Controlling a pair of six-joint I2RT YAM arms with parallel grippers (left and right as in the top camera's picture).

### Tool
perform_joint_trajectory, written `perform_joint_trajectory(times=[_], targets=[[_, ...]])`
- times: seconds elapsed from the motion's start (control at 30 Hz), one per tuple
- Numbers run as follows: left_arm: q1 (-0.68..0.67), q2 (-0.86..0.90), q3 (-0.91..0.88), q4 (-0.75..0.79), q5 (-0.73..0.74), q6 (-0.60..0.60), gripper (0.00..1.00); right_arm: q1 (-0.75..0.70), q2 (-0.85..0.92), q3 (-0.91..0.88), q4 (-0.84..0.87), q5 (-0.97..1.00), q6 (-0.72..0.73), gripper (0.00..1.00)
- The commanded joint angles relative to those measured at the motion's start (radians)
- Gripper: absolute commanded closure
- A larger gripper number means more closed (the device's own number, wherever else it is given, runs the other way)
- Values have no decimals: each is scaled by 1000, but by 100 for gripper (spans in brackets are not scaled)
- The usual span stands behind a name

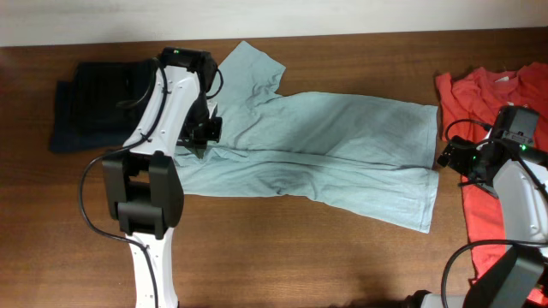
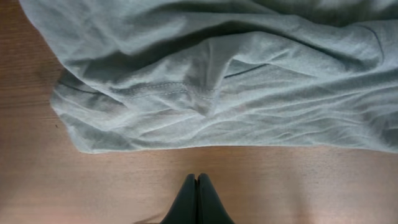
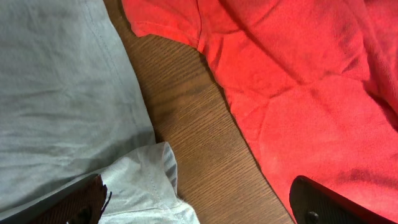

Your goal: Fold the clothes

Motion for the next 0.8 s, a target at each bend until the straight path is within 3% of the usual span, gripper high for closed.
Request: perform_joint_trajectory(times=[0.0,0.4,0.77], targets=[[-15,-24,-14,-3,14,11,100,-5,5,11,-1,-2,7,1],[-52,-24,-71,-14,14,-207,100,-5,5,11,-1,-2,7,2],[-48,-24,-203,240,-3,-209,100,-5,5,11,-1,-2,7,1]])
